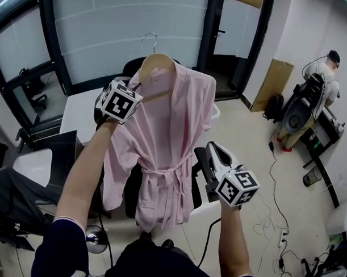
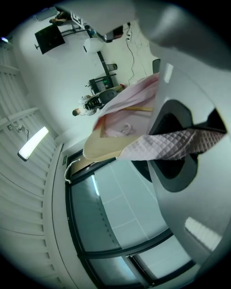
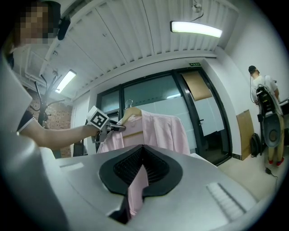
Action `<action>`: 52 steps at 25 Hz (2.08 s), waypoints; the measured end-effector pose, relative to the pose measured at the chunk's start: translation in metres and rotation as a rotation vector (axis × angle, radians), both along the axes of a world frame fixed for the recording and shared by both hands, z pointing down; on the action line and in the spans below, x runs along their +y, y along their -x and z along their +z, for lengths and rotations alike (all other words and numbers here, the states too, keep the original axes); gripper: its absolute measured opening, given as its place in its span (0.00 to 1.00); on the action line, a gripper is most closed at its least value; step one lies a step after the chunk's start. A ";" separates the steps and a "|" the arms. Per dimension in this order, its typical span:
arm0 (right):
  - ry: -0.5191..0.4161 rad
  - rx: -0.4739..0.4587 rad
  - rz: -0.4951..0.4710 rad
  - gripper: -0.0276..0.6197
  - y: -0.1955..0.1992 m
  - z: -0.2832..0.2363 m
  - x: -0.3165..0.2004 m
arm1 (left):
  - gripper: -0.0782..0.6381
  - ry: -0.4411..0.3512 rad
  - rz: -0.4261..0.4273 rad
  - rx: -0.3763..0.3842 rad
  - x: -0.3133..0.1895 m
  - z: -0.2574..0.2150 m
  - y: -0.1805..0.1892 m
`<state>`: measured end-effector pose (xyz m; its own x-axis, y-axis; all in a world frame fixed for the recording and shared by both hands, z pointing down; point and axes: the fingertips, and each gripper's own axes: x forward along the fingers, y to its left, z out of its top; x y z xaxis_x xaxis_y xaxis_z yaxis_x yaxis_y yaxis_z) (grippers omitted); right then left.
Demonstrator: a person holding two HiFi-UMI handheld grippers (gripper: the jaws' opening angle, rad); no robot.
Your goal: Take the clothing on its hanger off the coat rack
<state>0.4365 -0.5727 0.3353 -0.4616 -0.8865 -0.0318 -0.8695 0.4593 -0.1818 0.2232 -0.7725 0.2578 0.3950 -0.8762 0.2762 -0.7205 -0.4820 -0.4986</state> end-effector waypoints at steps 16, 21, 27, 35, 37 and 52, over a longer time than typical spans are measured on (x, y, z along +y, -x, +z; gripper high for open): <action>0.174 0.001 -0.036 0.05 0.012 0.088 -0.009 | 0.20 0.291 0.038 0.027 0.026 0.202 -0.008; 0.234 0.003 -0.054 0.05 0.017 0.124 -0.004 | 0.16 0.423 0.036 0.078 0.050 0.276 -0.013; 0.312 0.006 -0.066 0.05 0.021 0.163 0.008 | 0.16 0.534 0.001 0.140 0.070 0.351 -0.014; 0.419 0.012 -0.054 0.05 0.016 0.222 0.021 | 0.16 0.644 -0.055 0.212 0.085 0.455 -0.010; 0.447 0.015 -0.056 0.05 0.016 0.235 0.025 | 0.16 0.677 -0.067 0.240 0.089 0.478 -0.013; 0.481 0.005 -0.064 0.05 0.018 0.256 0.028 | 0.33 0.664 -0.173 0.167 0.097 0.526 0.013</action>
